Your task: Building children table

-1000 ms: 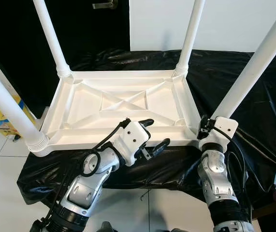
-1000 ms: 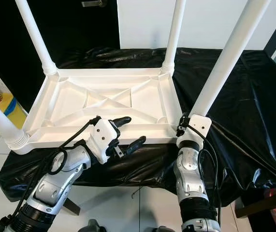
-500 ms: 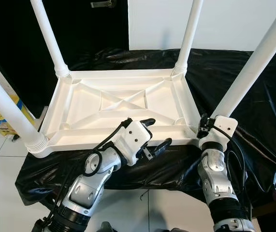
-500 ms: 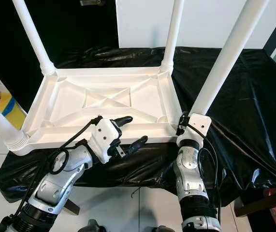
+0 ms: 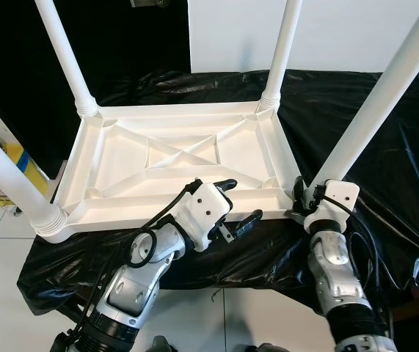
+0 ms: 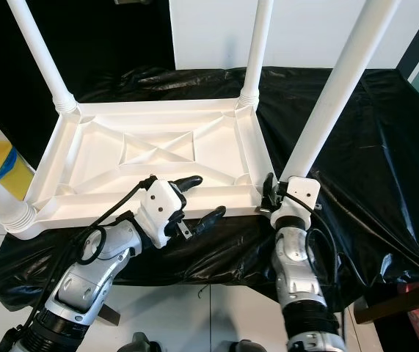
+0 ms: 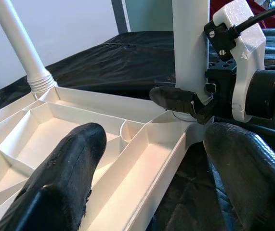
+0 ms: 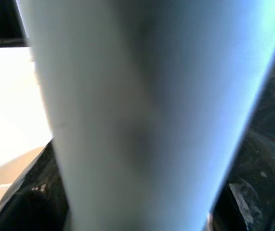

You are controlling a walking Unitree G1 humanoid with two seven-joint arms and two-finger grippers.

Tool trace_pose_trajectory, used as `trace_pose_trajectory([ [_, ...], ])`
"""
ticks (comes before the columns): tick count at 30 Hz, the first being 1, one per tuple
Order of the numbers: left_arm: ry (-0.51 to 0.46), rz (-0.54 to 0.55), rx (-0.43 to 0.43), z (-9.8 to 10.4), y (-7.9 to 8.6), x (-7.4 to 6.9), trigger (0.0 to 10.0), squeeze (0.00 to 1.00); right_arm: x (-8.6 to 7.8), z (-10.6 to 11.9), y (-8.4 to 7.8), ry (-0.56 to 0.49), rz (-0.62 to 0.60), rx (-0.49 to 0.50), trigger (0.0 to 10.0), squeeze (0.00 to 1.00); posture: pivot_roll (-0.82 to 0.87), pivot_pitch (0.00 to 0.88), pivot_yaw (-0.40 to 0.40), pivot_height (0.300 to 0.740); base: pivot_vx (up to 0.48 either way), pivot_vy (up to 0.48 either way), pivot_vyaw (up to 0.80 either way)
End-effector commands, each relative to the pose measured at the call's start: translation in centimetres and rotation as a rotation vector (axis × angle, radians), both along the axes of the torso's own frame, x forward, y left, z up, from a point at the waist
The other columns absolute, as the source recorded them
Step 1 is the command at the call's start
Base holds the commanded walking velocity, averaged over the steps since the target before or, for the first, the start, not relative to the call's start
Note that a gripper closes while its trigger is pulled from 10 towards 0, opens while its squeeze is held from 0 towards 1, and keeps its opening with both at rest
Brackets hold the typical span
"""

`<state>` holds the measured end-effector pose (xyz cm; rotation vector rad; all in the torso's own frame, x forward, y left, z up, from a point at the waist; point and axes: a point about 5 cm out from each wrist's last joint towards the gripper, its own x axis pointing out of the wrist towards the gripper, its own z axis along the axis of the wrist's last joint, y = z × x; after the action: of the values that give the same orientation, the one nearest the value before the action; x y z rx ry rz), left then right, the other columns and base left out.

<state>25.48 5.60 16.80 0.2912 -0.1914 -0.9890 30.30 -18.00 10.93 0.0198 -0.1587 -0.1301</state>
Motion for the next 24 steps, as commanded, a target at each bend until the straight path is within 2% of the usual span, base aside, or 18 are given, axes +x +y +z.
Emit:
trace_pose_trajectory([
  [1, 0.011, -0.004, 0.017, -0.5, -0.5, -0.1, 10.0, 0.0, 0.0, 0.7, -0.4, -0.034, 0.101, -0.023, 10.0, 0.0, -0.01, 0.069, -0.027, 0.74, 0.0, 0.0, 0.0],
  [6, 0.019, -0.033, 0.035, -0.8, -1.0, -0.4, 10.0, 0.0, -0.1, 0.9, -0.5, -0.038, 0.177, -0.053, 10.0, 0.0, -0.01, 0.068, -0.026, 0.74, 0.0, 0.0, 0.0],
  [9, 0.03, -0.074, 0.055, -1.2, -1.7, -0.7, 10.0, 0.0, -0.3, 1.1, -1.0, -0.036, 0.296, -0.115, 10.0, 0.0, -0.02, 0.069, -0.019, 0.74, 0.0, 0.0, 0.0],
  [12, 0.031, -0.078, 0.055, -1.2, -1.8, -0.8, 10.0, 0.0, -0.3, 1.2, -1.1, -0.033, 0.32, -0.124, 10.0, 0.0, -0.02, 0.069, -0.018, 0.74, 0.0, 0.0, 0.0],
  [14, 0.031, -0.086, 0.056, -1.1, -1.9, -0.7, 10.0, 0.0, -0.4, 1.3, -1.4, -0.028, 0.395, -0.164, 10.0, 0.0, -0.02, 0.069, -0.014, 0.74, 0.0, 0.0, 0.0],
  [24, 0.077, -0.131, 0.076, -1.6, -2.3, -1.2, 10.0, 0.0, -0.2, 1.4, -2.3, -0.006, 0.493, -0.207, 10.0, 0.0, -0.02, 0.067, -0.01, 0.74, 0.0, 0.0, 0.0],
])
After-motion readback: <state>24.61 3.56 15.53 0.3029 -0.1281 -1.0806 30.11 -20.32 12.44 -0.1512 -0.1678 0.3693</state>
